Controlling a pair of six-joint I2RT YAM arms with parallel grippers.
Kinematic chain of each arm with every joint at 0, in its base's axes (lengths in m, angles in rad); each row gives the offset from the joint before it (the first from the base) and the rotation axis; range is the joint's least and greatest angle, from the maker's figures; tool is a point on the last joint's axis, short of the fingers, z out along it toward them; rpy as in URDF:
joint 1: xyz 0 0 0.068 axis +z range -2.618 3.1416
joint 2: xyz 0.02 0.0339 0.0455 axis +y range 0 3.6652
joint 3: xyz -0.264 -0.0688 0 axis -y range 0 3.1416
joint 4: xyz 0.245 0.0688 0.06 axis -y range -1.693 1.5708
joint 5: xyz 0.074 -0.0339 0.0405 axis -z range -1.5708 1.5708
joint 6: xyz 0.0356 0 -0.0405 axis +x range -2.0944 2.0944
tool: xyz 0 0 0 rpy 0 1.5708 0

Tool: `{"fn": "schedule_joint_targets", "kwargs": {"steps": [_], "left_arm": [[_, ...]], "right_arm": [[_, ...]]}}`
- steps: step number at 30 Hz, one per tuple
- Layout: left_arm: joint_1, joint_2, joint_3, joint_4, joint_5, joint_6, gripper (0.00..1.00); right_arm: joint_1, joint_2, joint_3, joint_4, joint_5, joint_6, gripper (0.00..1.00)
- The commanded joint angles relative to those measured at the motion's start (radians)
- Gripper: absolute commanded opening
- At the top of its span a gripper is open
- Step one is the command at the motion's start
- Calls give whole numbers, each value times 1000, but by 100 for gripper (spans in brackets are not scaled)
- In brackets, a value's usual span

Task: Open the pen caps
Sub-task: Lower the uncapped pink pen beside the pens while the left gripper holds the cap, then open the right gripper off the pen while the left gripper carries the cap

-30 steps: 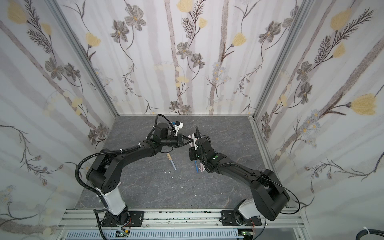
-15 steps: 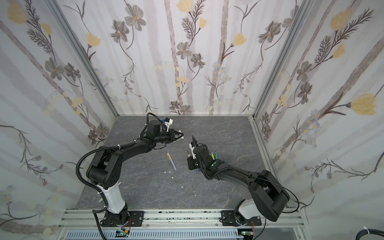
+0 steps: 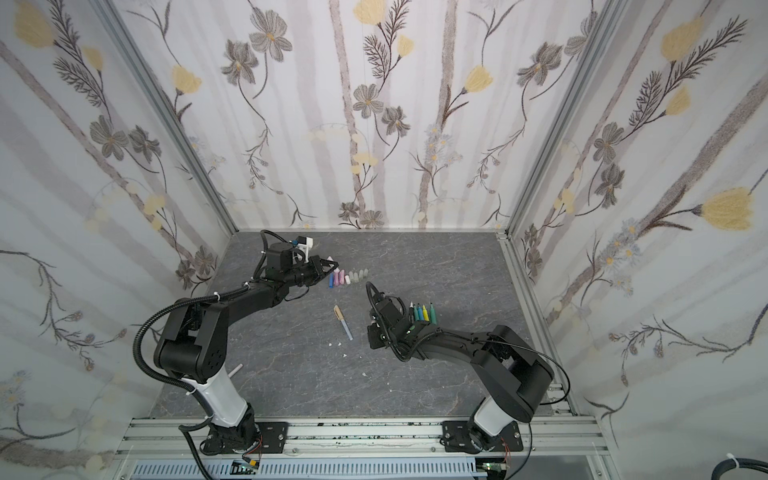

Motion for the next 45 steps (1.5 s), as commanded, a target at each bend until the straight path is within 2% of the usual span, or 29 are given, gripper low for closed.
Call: {"fn": "schedule_joint_targets", "kwargs": {"steps": [1, 9, 29, 35, 45], "left_arm": [[22, -22, -22, 1, -12, 27, 0], [55, -25, -60, 11, -5, 36, 0], [84, 6, -82, 30, 9, 45, 0], [89, 56, -62, 3, -26, 79, 0], [90, 107, -45, 18, -23, 73, 0]], "right_arm": [[10, 60, 44, -83, 96, 51, 0], [28, 135, 128, -192, 210, 72, 4], [28, 191, 164, -259, 281, 70, 16], [28, 197, 168, -274, 305, 67, 17], [23, 199, 170, -301, 342, 56, 16]]}}
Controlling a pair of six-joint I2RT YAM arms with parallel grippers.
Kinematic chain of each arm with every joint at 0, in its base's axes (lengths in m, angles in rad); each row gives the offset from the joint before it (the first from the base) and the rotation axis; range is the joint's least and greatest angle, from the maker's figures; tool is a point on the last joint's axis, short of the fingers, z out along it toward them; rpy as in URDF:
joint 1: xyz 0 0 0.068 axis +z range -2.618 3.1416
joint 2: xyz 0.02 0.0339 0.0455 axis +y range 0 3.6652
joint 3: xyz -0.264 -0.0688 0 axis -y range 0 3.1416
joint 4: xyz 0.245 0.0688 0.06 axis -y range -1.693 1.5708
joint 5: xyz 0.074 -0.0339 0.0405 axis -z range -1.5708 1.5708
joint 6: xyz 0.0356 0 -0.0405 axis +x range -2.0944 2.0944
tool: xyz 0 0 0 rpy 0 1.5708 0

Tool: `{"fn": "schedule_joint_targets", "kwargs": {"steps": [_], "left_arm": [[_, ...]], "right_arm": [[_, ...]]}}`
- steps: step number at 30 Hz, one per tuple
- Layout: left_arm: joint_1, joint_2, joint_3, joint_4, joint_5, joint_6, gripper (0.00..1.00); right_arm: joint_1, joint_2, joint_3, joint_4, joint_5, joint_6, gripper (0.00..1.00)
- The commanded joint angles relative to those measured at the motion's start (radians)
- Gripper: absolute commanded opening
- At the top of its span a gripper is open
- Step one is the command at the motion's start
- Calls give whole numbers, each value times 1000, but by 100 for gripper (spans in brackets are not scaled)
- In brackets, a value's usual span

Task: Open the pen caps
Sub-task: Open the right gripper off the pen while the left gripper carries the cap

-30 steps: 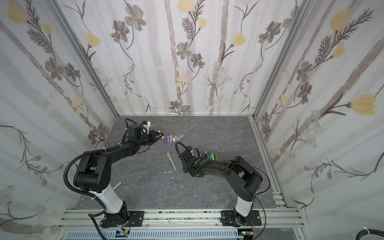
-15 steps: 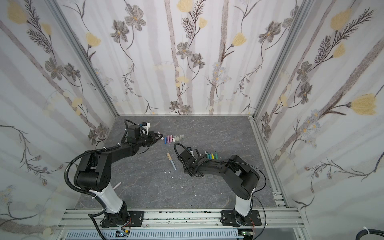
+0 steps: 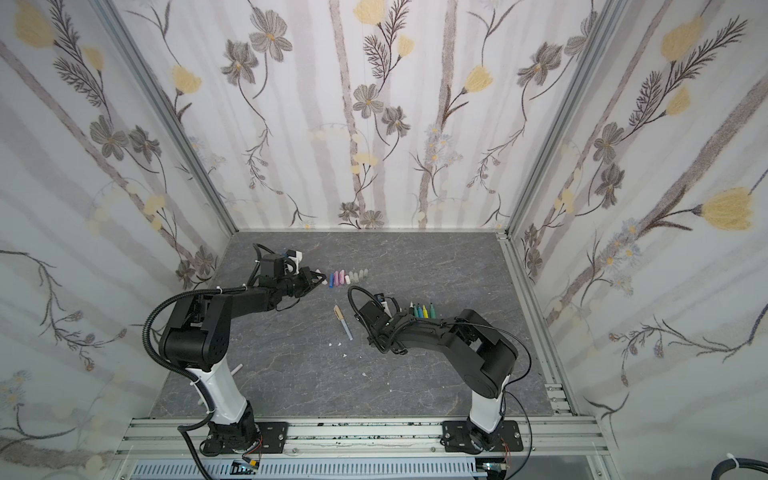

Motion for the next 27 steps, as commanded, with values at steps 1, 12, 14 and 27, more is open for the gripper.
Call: {"fn": "schedule_joint_targets", "kwargs": {"steps": [1, 12, 14, 27], "left_arm": [[3, 10, 13, 16, -4, 16, 0], [3, 62, 41, 18, -5, 16, 0], [2, 73, 45, 16, -4, 16, 0], [3, 125, 90, -24, -26, 48, 0]], "right_arm": [[-2, 3, 4, -48, 37, -5, 16], [-28, -41, 0, -72, 64, -24, 17], [-33, -55, 1, -74, 64, -31, 17], [-44, -124, 9, -53, 34, -72, 19]]}}
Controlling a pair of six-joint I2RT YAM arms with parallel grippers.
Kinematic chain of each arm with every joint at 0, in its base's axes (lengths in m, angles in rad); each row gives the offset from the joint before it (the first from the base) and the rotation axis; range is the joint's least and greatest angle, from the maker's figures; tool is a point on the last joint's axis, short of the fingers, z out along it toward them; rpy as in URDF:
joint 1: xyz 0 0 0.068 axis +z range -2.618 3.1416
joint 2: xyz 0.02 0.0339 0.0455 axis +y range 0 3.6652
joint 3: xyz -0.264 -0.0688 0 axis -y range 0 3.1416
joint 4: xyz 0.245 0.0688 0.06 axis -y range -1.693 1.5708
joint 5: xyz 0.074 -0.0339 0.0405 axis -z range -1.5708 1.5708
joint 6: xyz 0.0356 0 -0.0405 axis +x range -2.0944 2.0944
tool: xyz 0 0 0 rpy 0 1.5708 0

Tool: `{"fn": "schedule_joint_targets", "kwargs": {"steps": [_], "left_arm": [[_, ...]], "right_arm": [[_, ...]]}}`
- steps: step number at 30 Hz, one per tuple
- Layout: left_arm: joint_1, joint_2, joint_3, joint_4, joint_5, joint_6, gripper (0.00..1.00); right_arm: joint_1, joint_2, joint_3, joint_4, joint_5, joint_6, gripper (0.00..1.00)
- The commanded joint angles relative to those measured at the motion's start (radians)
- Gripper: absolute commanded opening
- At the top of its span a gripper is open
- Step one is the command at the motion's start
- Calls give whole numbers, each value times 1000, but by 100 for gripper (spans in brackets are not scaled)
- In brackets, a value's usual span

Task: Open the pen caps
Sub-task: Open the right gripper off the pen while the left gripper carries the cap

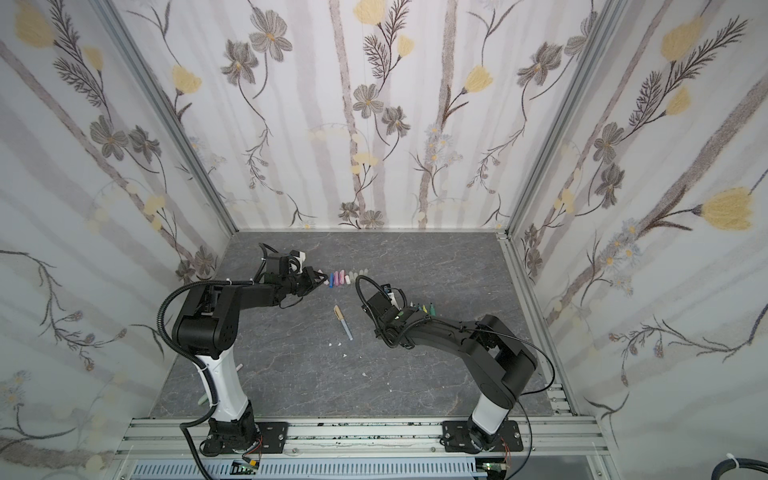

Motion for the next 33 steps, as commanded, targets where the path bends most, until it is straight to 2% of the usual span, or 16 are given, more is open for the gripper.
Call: {"fn": "schedule_joint_targets", "kwargs": {"steps": [1, 8, 20, 33], "left_arm": [[2, 7, 9, -10, -8, 25, 0], [4, 39, 35, -43, -27, 50, 0], [4, 148, 205, -213, -53, 133, 1], [3, 125, 237, -383, -12, 245, 5]], "right_arm": [[-2, -5, 6, 8, -6, -6, 19], [-3, -14, -7, 22, -16, 0, 18], [0, -15, -24, 38, -28, 7, 19], [7, 29, 12, 53, -68, 6, 19]]}}
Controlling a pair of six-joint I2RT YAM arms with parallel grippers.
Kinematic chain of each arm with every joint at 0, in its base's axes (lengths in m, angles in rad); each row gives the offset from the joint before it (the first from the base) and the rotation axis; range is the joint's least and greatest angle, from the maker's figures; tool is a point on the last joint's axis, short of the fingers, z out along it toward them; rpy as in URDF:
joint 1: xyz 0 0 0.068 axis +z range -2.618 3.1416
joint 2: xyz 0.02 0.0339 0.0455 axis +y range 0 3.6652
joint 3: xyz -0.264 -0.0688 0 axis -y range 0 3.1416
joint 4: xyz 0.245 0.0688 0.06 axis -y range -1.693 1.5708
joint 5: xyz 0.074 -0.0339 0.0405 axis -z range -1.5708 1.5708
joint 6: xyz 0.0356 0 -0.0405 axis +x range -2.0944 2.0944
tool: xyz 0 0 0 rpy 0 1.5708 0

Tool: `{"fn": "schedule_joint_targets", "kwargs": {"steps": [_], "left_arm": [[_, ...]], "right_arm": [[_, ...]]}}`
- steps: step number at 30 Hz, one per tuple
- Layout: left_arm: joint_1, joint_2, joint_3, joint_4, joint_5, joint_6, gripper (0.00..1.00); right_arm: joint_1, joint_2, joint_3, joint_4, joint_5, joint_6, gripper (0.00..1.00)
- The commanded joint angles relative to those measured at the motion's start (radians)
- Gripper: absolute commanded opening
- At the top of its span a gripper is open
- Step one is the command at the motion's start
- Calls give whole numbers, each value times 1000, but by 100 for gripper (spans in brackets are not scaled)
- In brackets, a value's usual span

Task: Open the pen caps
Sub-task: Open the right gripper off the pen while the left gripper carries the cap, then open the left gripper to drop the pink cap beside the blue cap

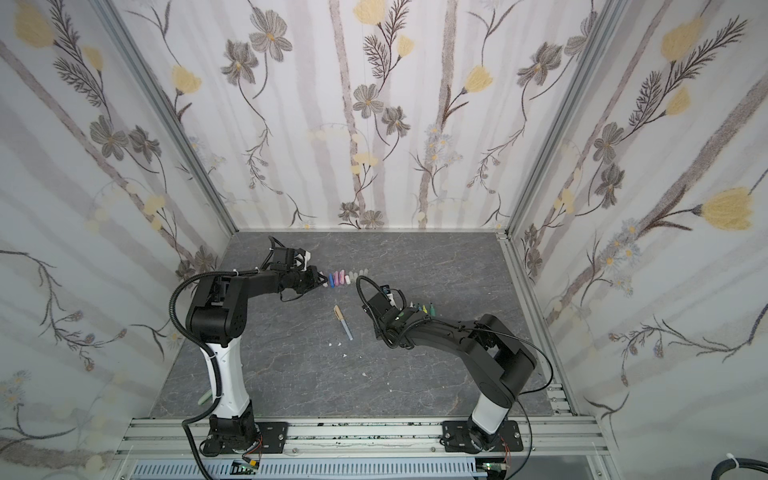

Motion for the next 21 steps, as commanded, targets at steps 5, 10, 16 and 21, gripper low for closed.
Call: {"fn": "schedule_joint_targets", "kwargs": {"steps": [5, 10, 16, 21], "left_arm": [[-2, 10, 35, -54, 44, 42, 8], [-2, 37, 74, -82, 51, 49, 10], [-1, 39, 74, -88, 47, 54, 16], [-1, 24, 53, -90, 43, 60, 20]], "right_arm": [[7, 24, 29, 13, -21, 6, 19], [7, 17, 35, -5, -16, 5, 19], [8, 10, 42, -21, -8, 1, 19], [9, 14, 36, -9, -18, 7, 19]]}}
